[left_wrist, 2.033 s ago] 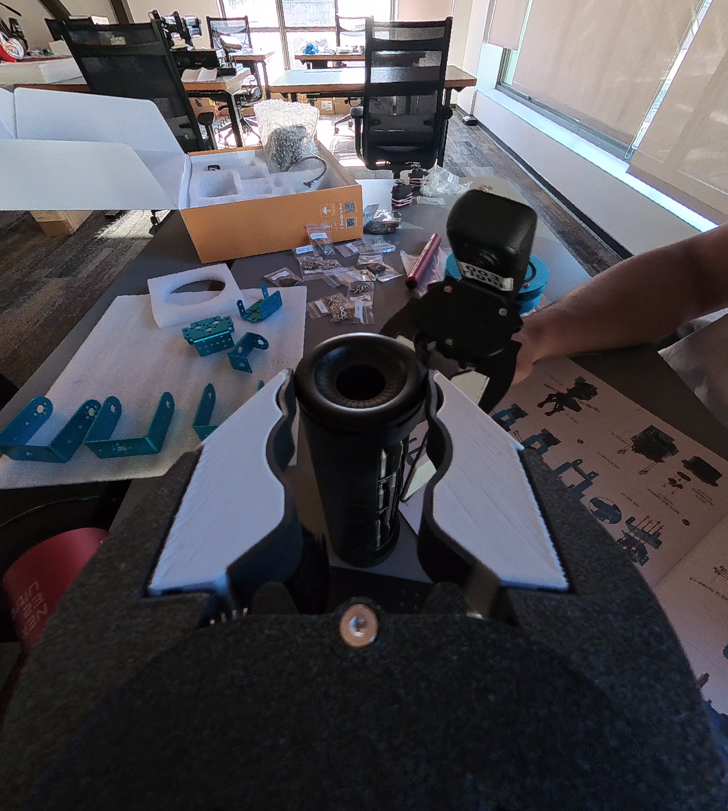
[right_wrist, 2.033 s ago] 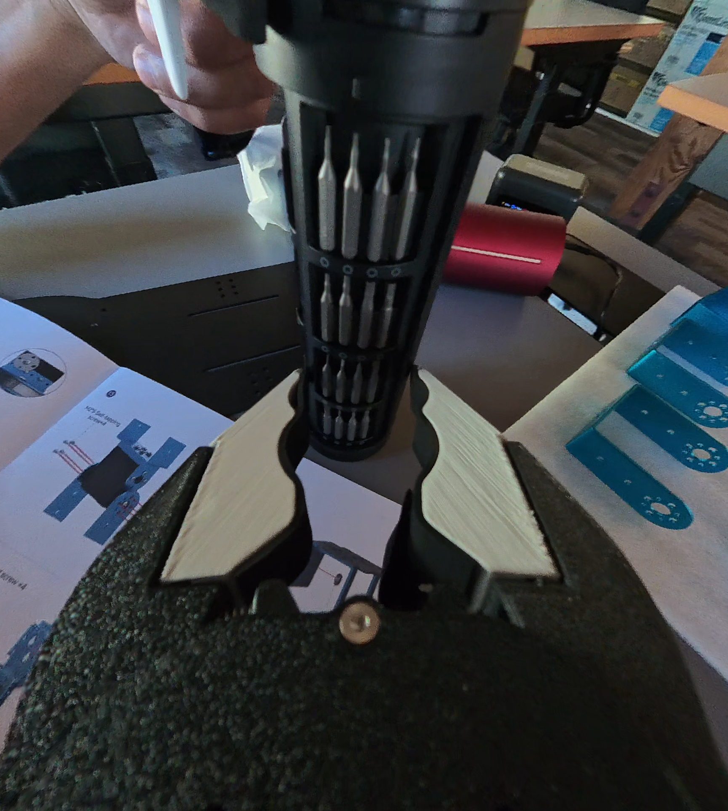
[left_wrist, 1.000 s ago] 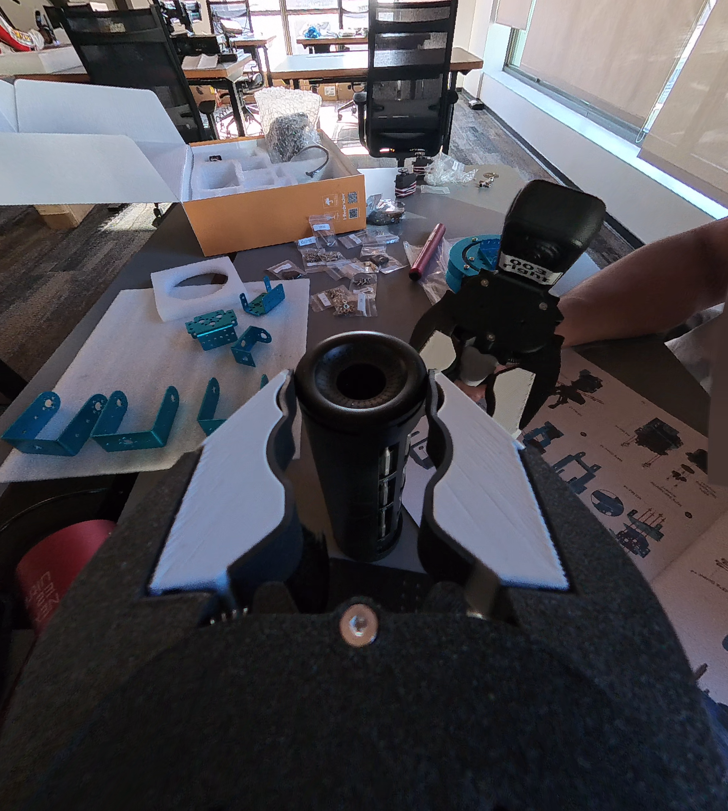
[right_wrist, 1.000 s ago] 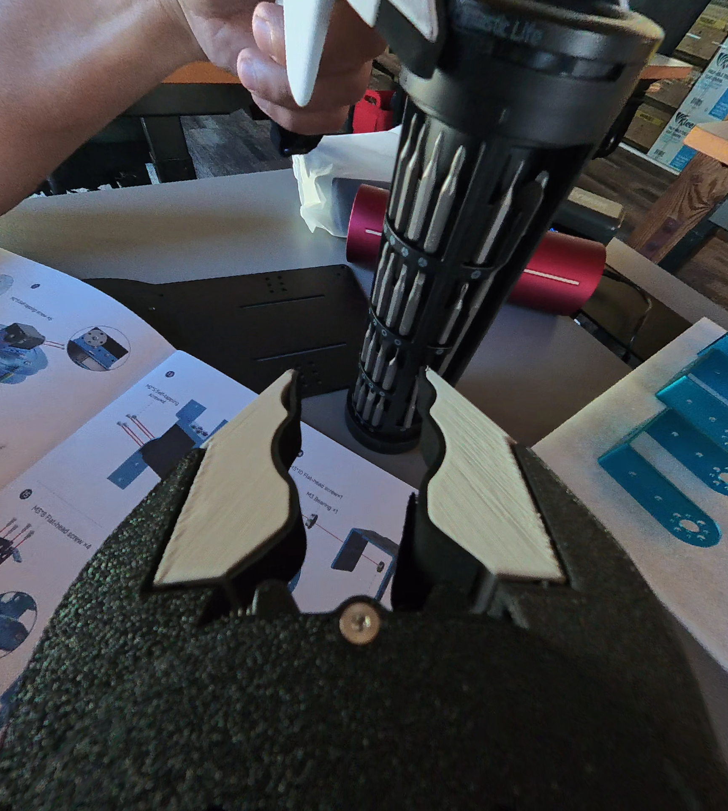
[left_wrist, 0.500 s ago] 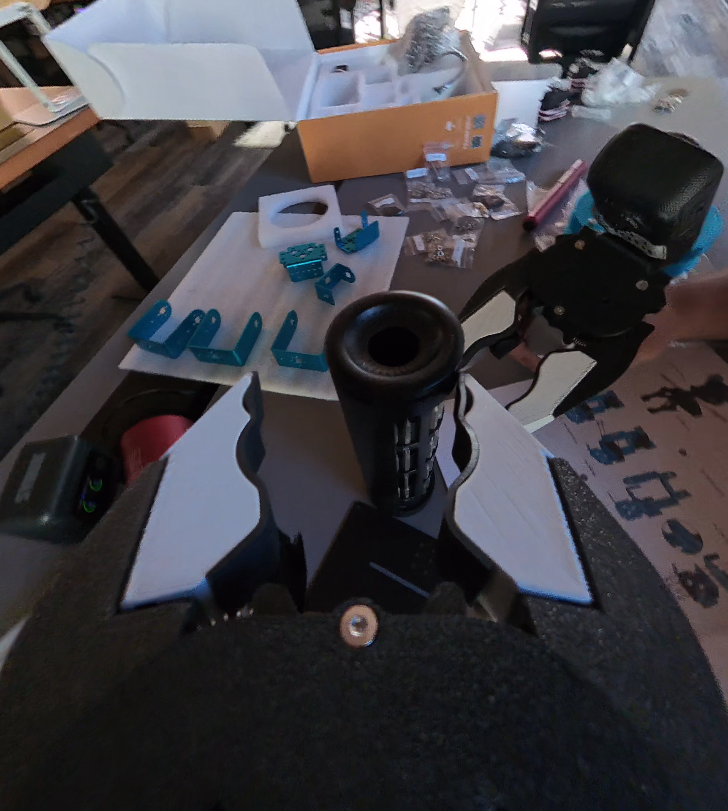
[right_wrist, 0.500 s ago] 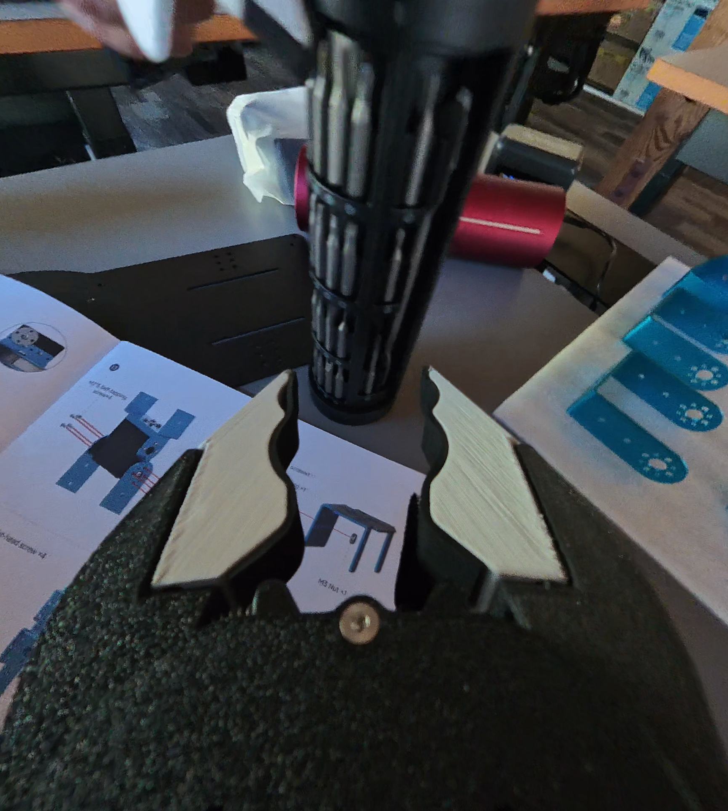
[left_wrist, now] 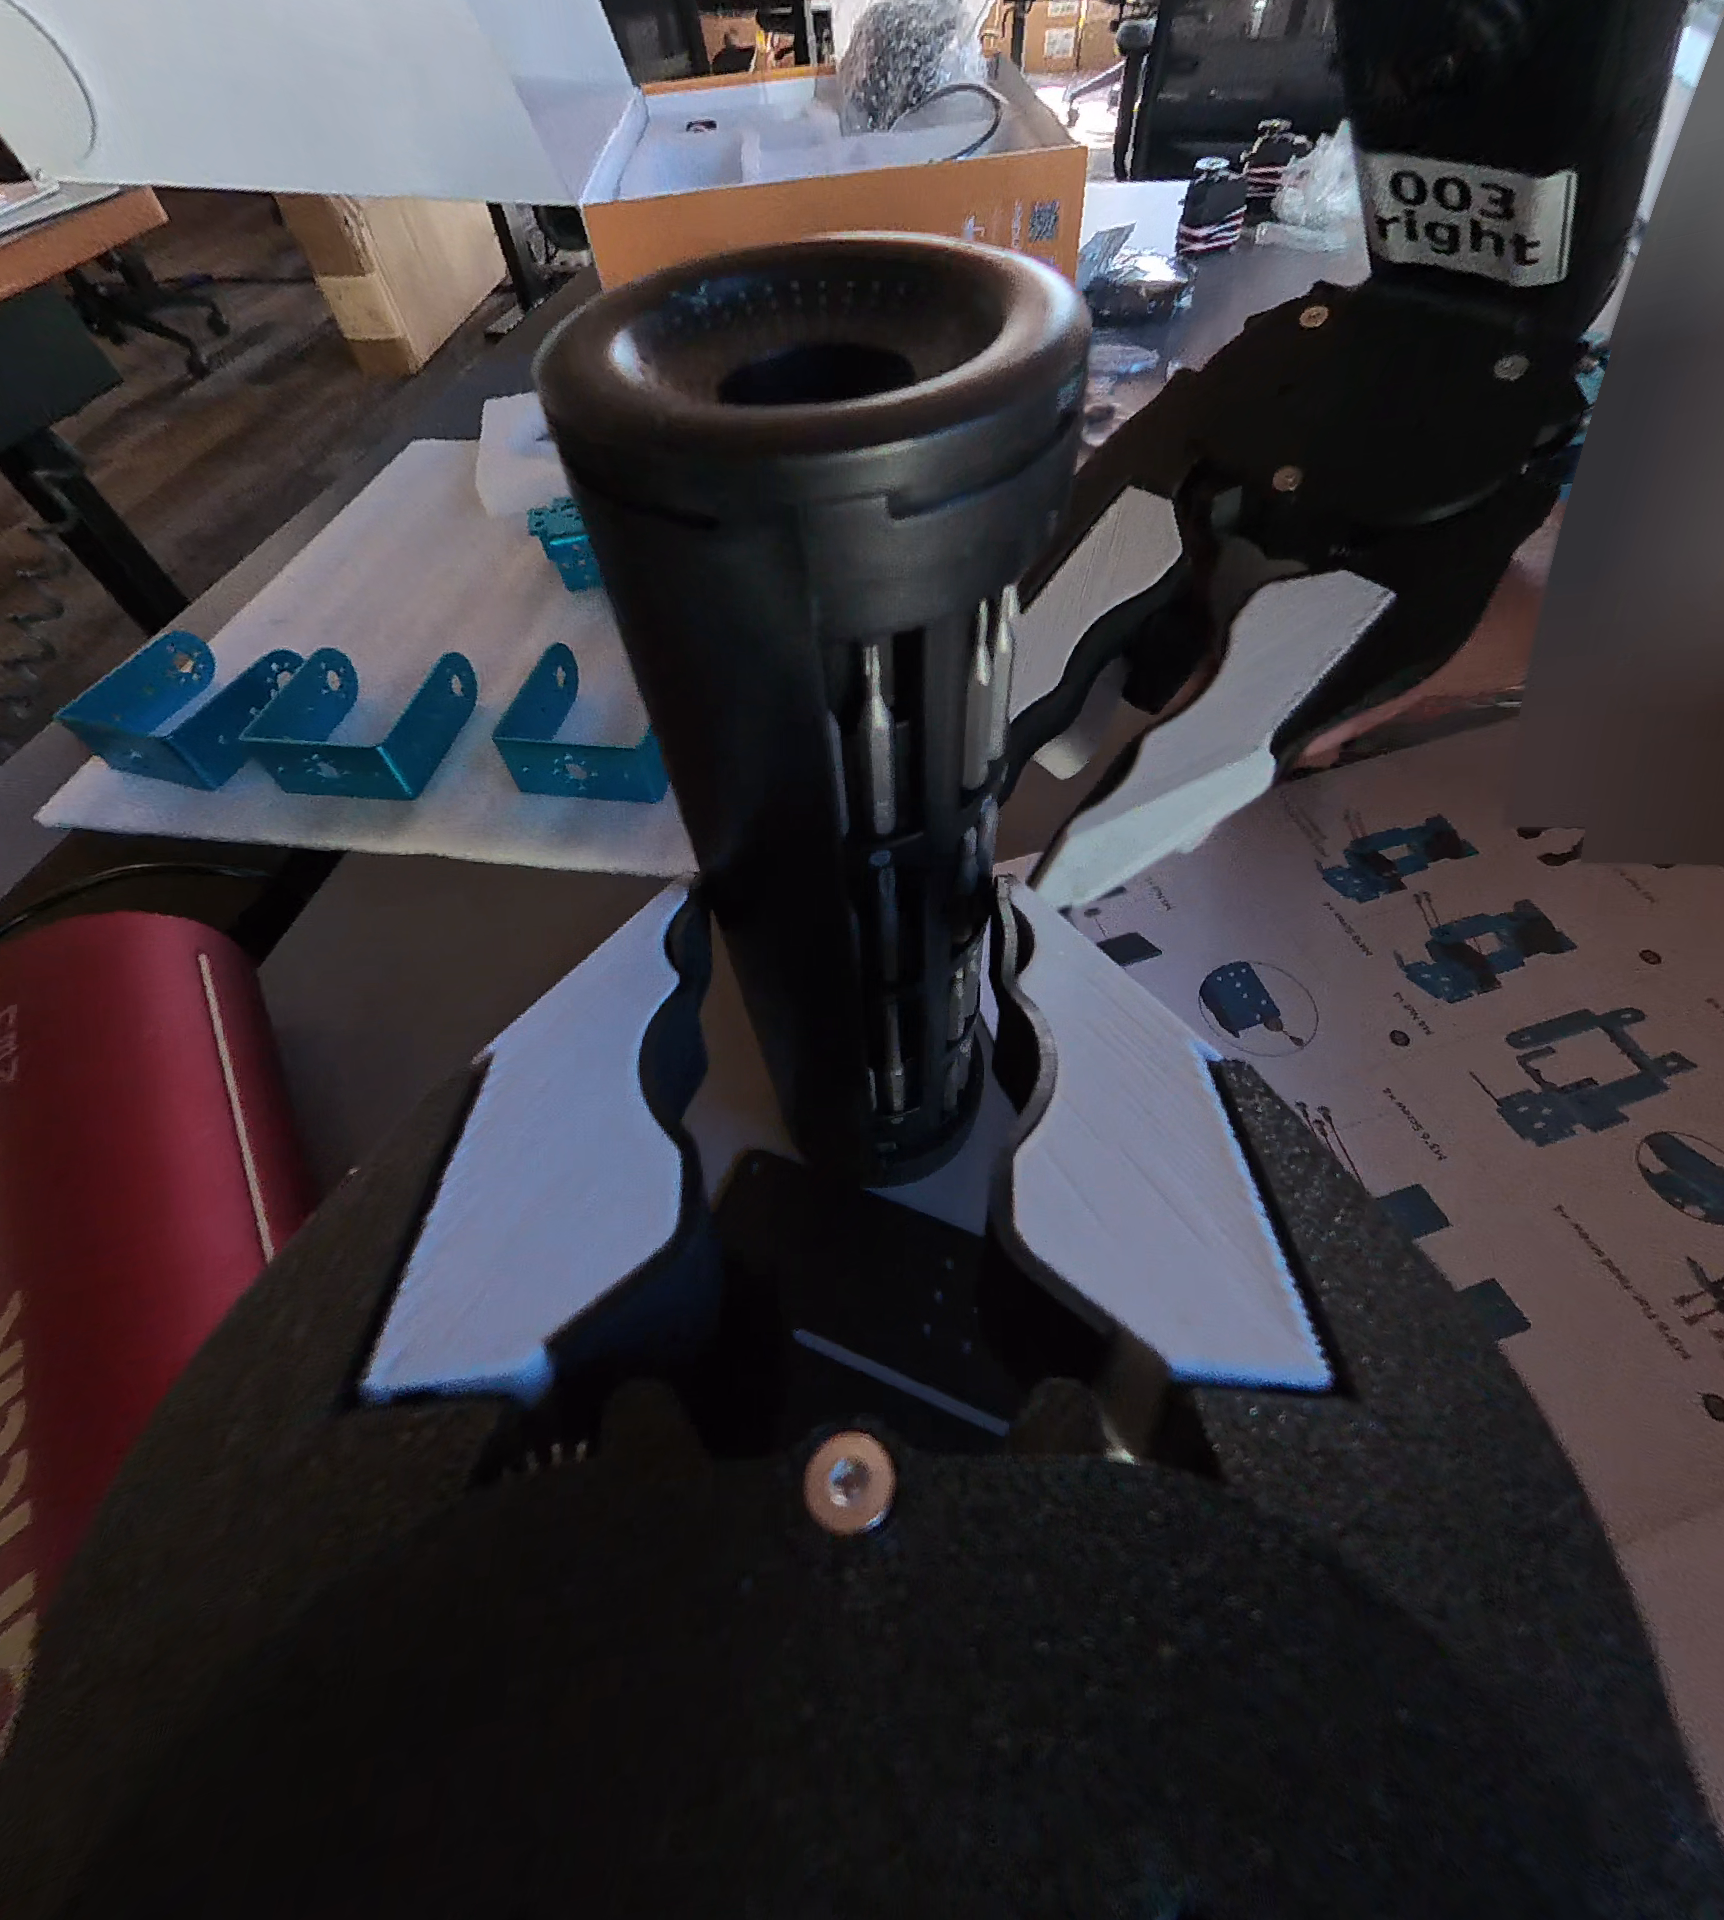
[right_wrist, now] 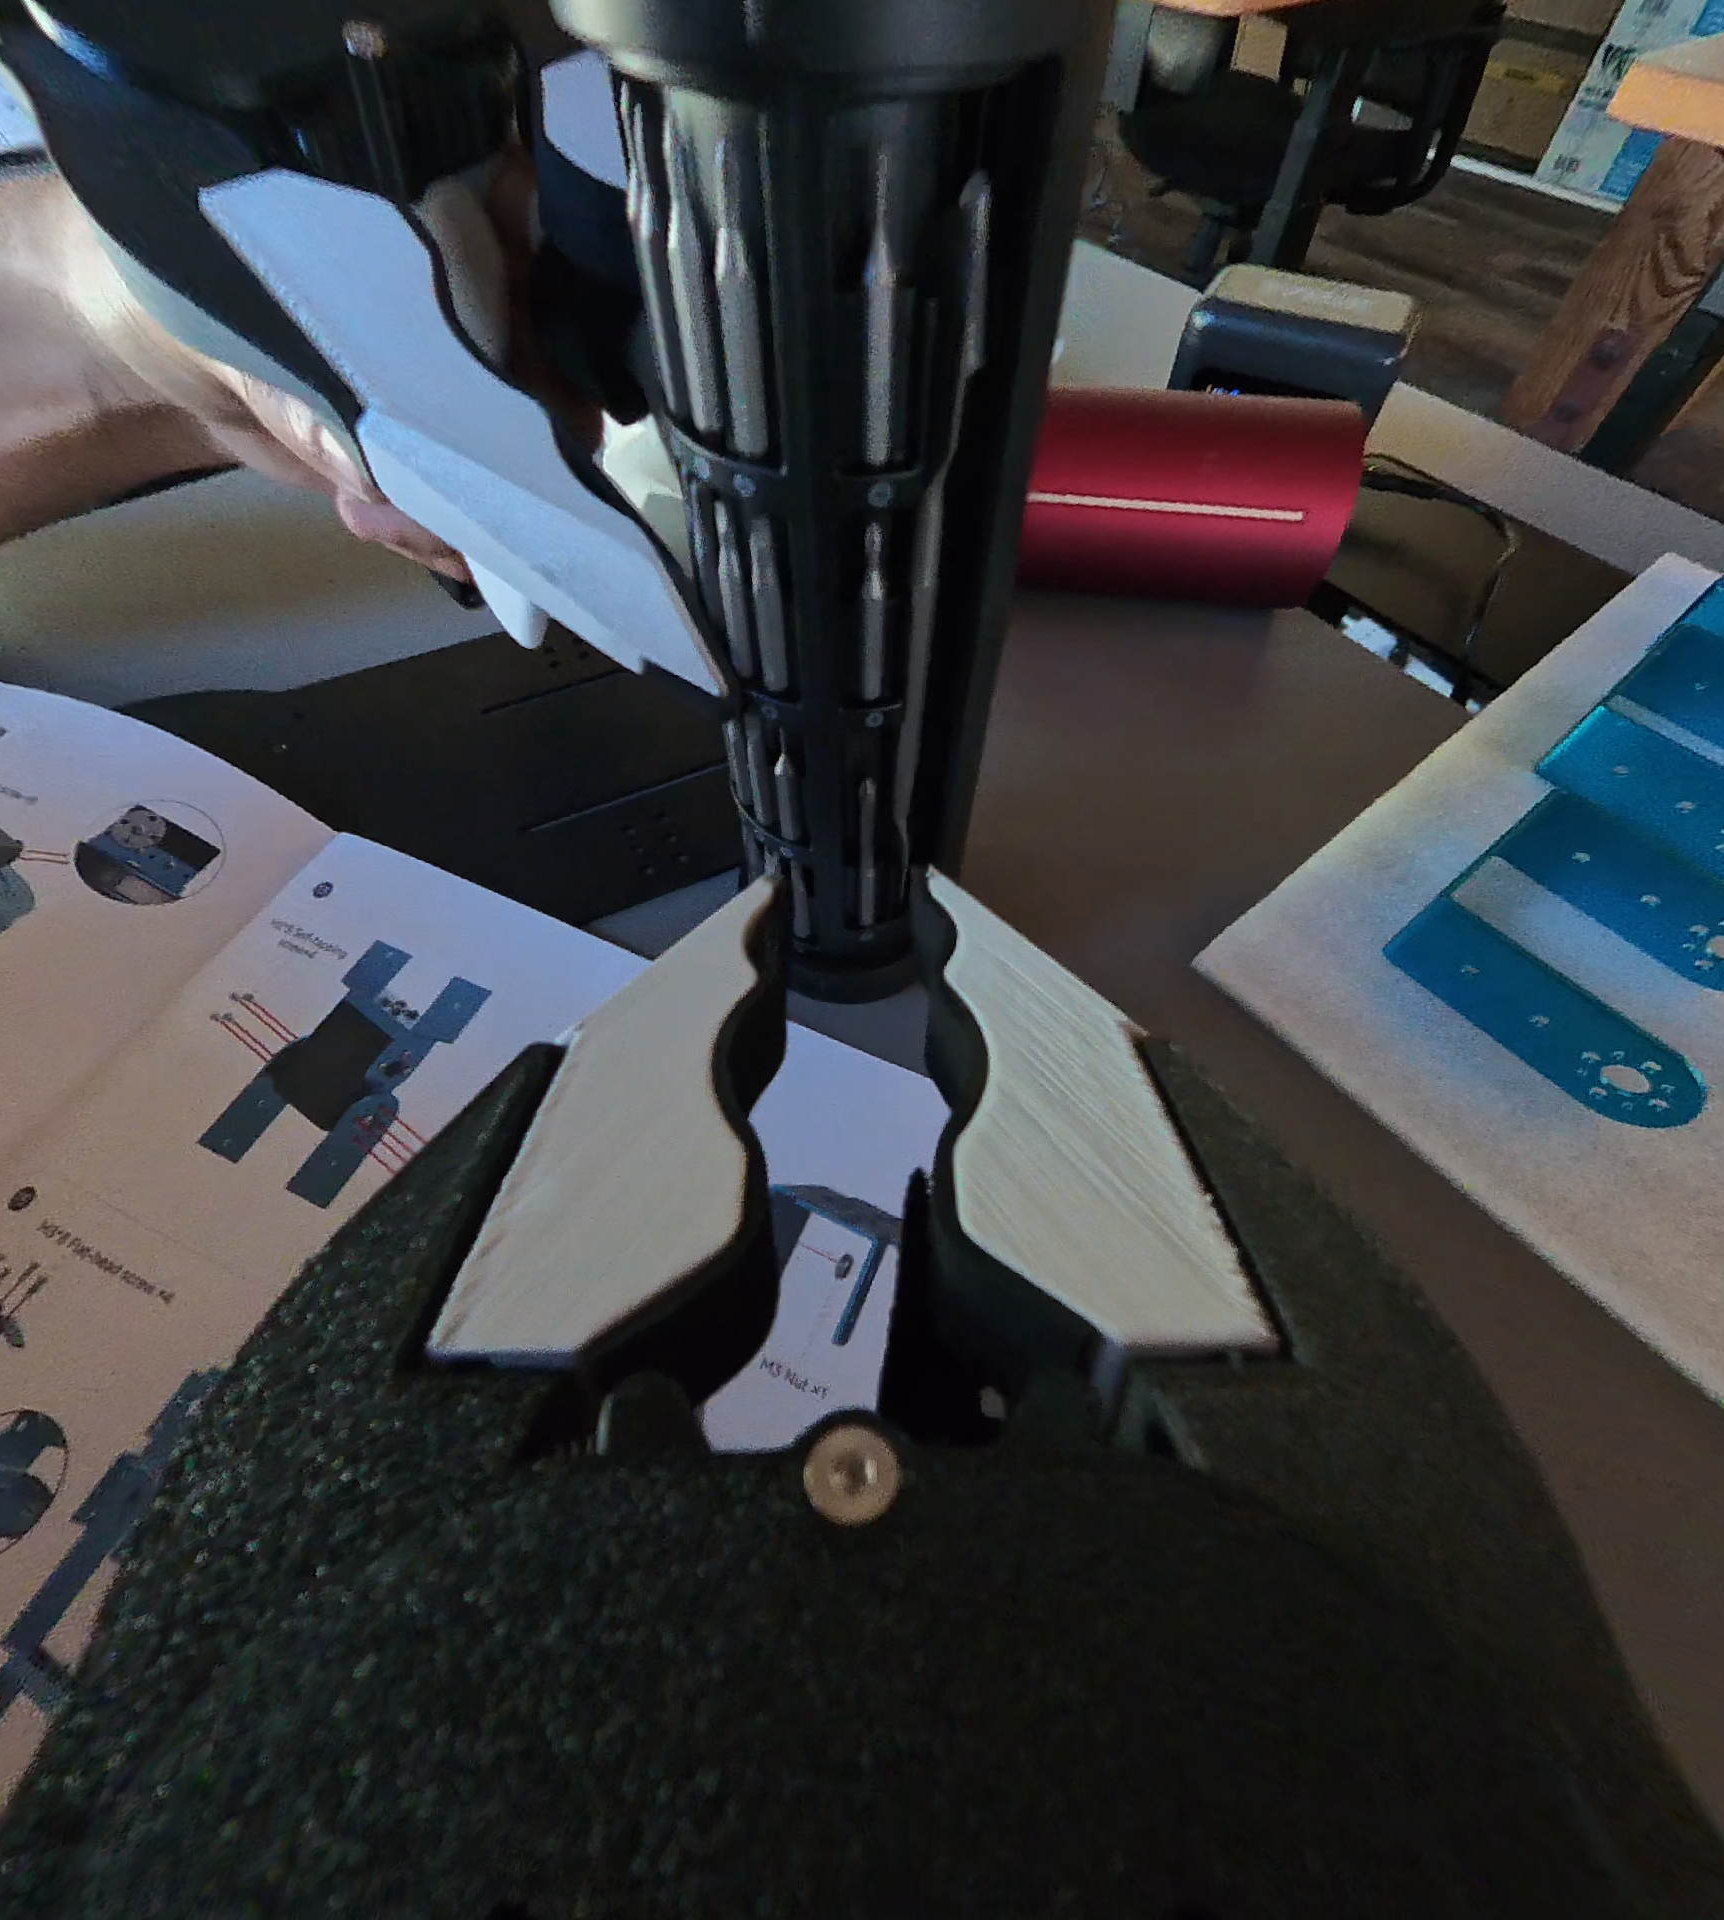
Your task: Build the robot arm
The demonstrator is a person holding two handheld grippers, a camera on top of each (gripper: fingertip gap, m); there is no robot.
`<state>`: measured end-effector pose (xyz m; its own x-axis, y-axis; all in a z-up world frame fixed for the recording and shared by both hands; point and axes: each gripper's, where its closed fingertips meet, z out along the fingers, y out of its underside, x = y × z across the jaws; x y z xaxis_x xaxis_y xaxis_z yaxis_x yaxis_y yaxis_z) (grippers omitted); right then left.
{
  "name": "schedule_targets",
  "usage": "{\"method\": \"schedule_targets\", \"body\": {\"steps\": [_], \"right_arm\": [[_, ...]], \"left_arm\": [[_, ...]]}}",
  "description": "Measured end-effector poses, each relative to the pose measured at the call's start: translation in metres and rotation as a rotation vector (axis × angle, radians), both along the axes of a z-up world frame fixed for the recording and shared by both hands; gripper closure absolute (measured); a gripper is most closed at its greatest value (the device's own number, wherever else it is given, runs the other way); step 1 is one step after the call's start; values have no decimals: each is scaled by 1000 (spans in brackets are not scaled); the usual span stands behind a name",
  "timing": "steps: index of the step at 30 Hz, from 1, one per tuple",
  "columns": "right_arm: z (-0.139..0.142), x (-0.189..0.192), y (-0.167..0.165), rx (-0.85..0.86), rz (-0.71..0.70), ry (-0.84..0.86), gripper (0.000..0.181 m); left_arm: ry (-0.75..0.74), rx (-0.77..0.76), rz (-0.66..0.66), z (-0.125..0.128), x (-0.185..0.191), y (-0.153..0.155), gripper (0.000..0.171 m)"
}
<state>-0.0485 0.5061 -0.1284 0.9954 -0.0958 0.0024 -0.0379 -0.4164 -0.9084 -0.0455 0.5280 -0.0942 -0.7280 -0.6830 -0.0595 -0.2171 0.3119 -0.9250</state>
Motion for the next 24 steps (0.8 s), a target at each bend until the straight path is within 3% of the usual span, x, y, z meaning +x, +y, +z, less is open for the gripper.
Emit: {"method": "schedule_targets", "body": {"steps": [24], "right_arm": [[11, 0, 2, 73, 26, 8, 168]], "left_arm": [[-2, -35, -28, 1, -1, 0, 119]]}}
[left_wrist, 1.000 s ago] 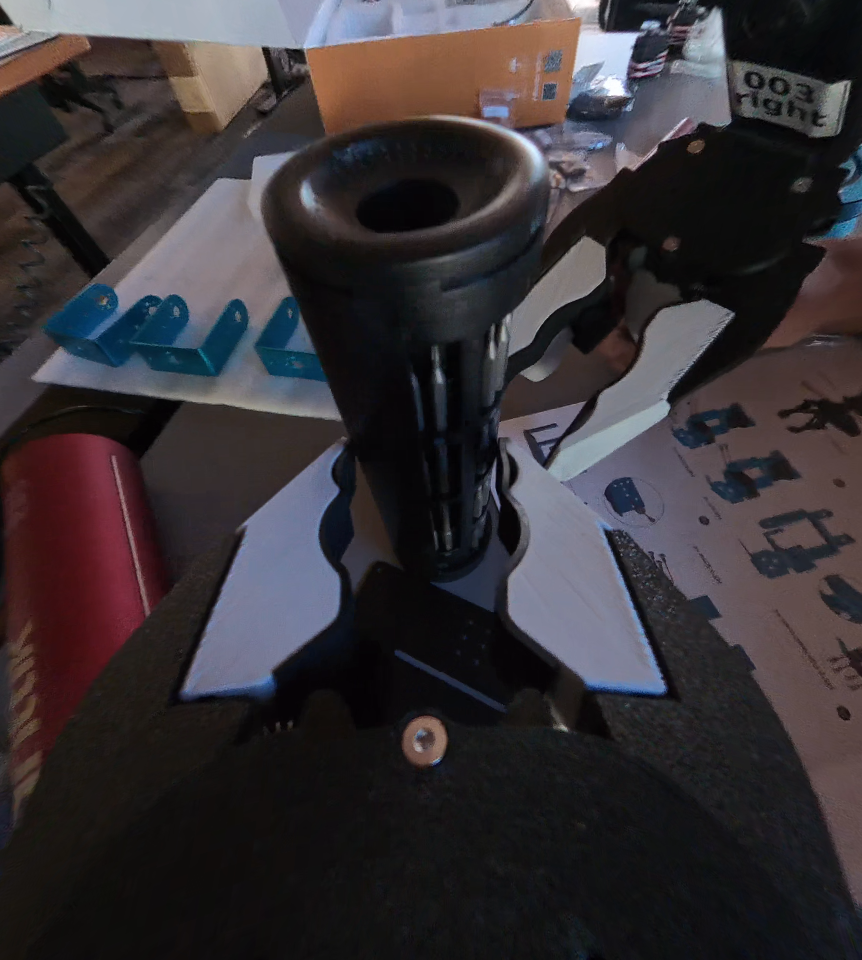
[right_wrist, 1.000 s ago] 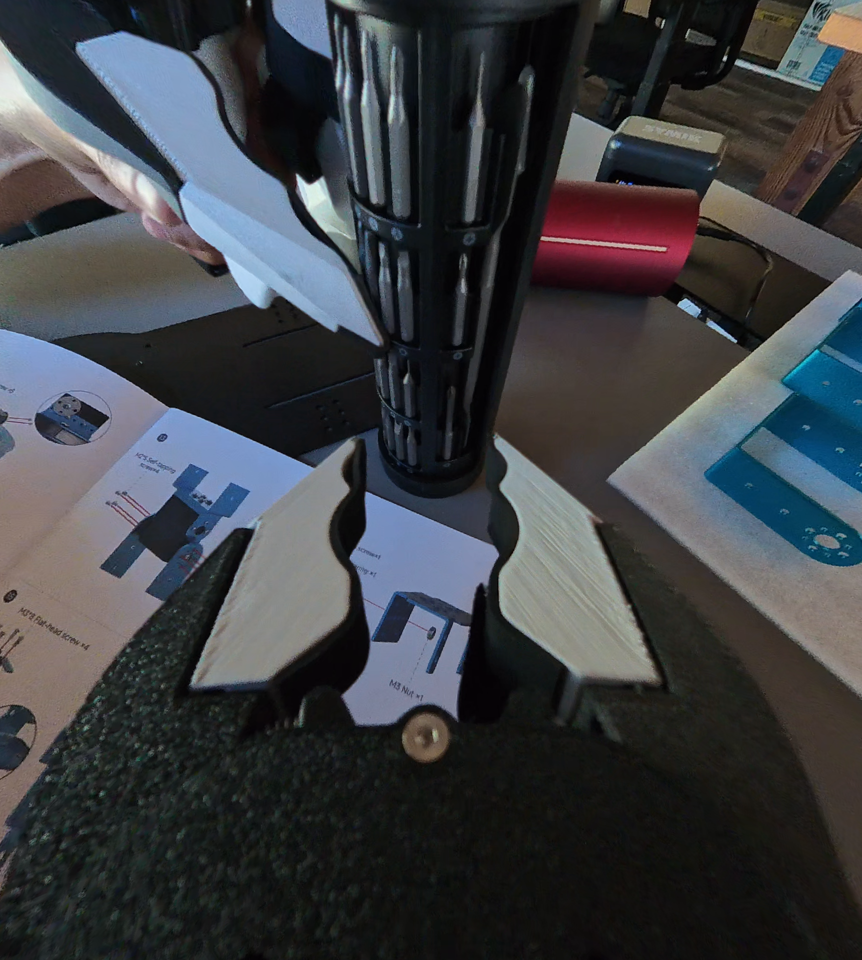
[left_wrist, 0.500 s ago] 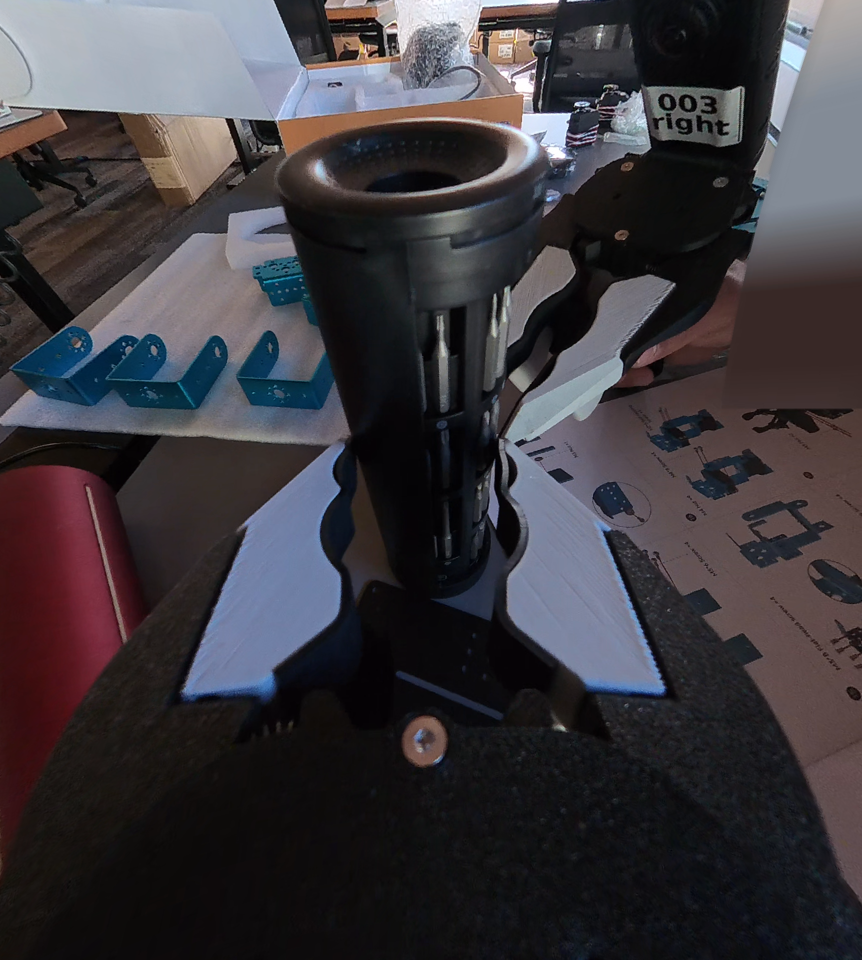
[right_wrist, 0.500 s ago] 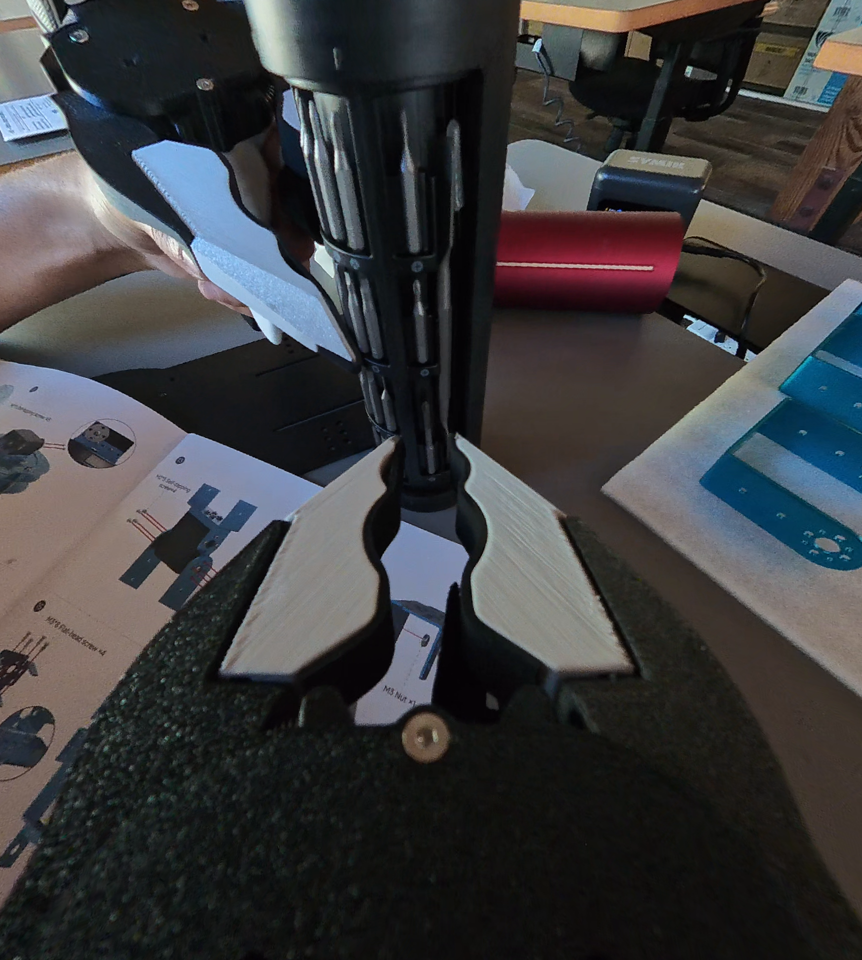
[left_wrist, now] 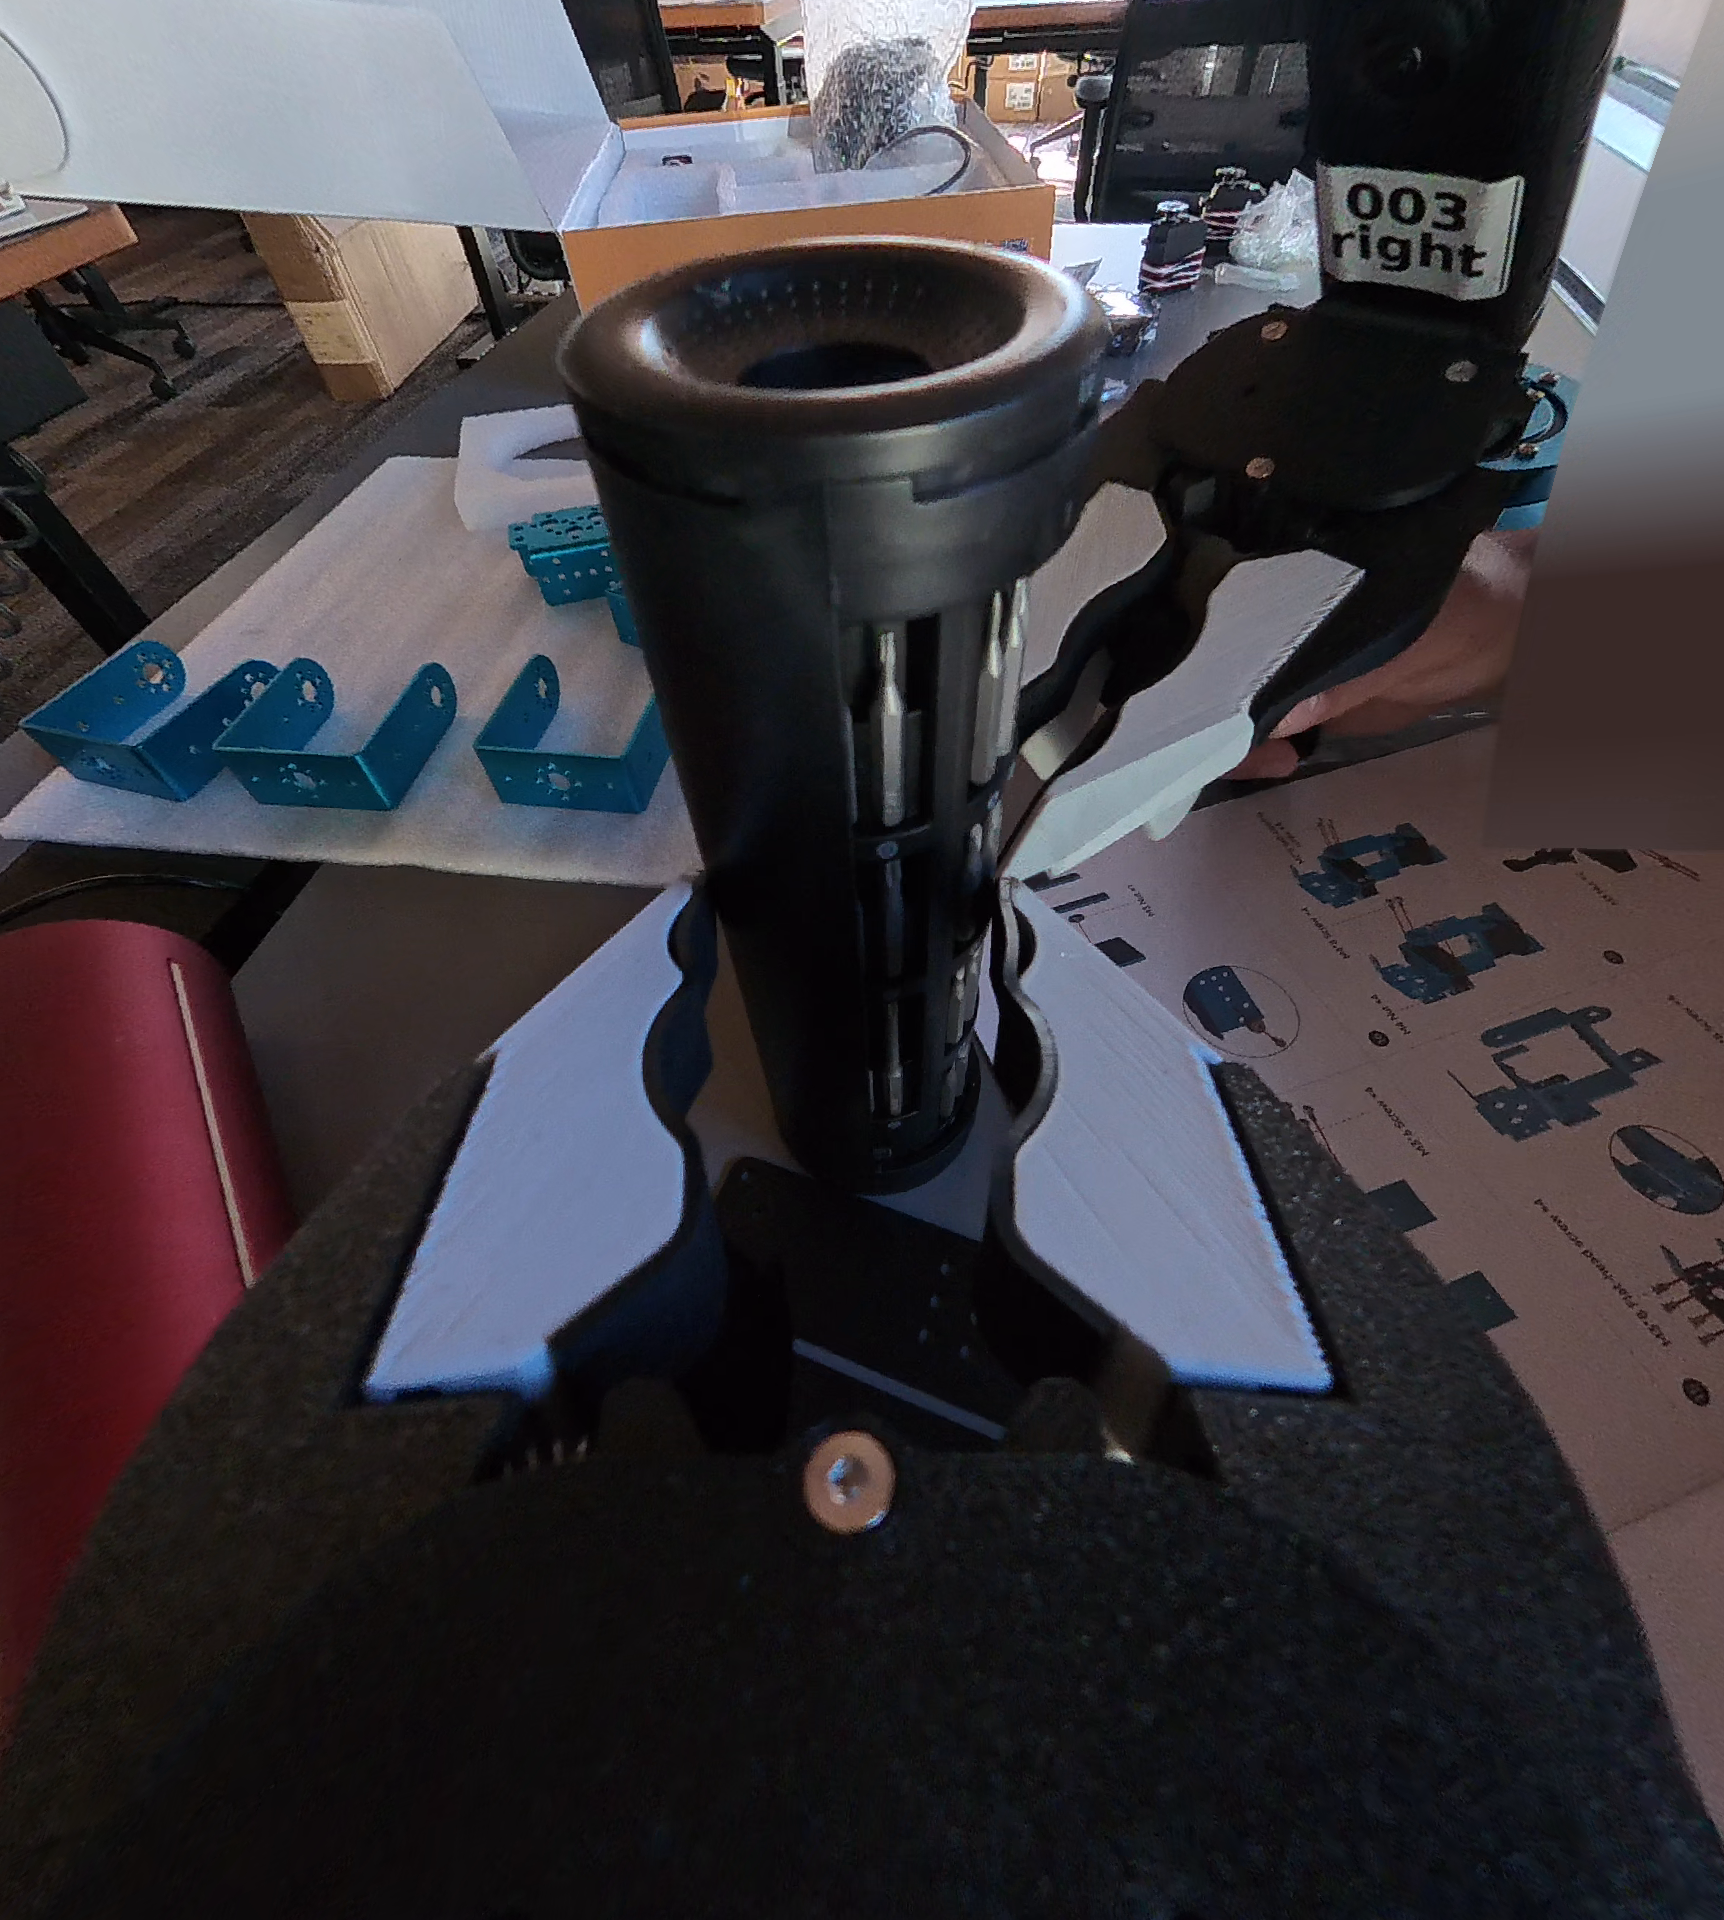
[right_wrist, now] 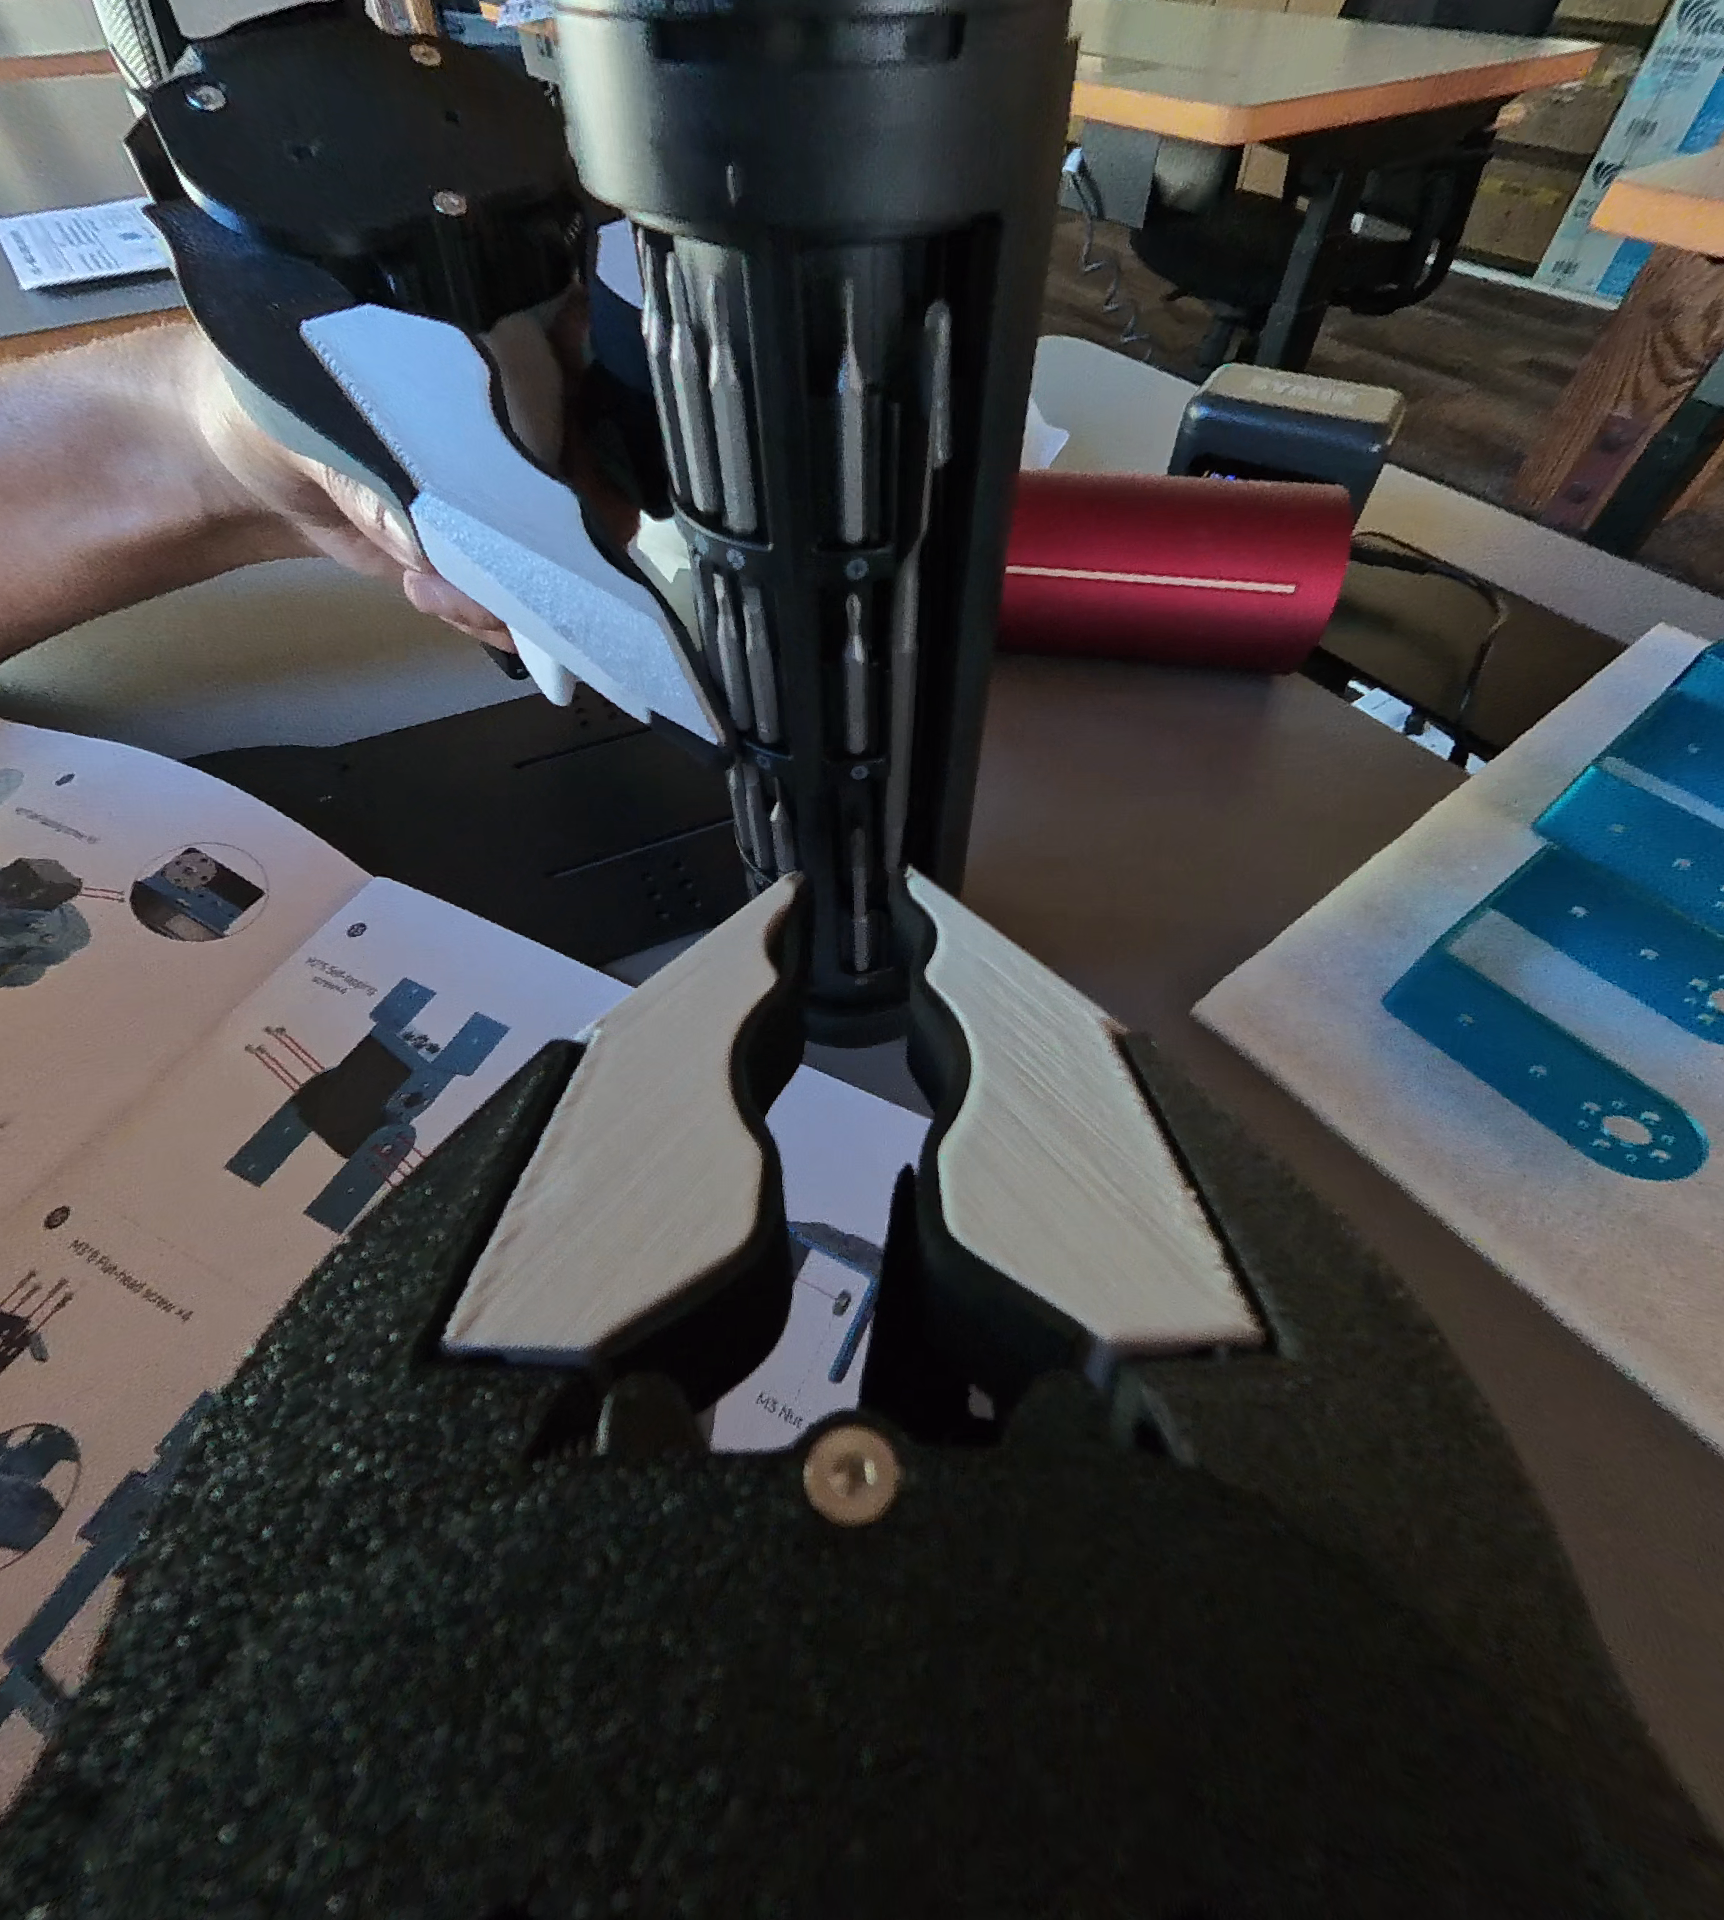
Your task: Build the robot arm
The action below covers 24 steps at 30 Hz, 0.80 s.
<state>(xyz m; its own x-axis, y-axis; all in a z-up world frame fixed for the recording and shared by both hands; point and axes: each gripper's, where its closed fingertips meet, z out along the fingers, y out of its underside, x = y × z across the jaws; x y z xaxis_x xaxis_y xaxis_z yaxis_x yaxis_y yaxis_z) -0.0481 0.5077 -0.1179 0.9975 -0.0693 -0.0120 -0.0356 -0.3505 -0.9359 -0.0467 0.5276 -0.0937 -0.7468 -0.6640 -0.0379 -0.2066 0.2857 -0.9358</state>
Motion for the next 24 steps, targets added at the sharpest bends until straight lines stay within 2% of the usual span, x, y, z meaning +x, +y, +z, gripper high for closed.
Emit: {"method": "schedule_targets", "body": {"steps": [11, 16, 18, 21, 24], "right_arm": [[7, 5, 8, 61, 3, 105, 180], [8, 5, 9, 81, 21, 313, 181], [4, 11, 9, 68, -24, 408, 165], [-3, 15, 9, 51, -58, 576, 151], [-8, 19, 8, 31, -74, 641, 140]], "left_arm": [[9, -11, -2, 0, -1, 0, 118], [6, -11, 4, 0, 0, 2, 119], [4, -8, 5, 0, 0, 2, 119], [1, -5, 6, 0, 0, 2, 118], [1, -4, 6, 0, 0, 2, 118]]}}
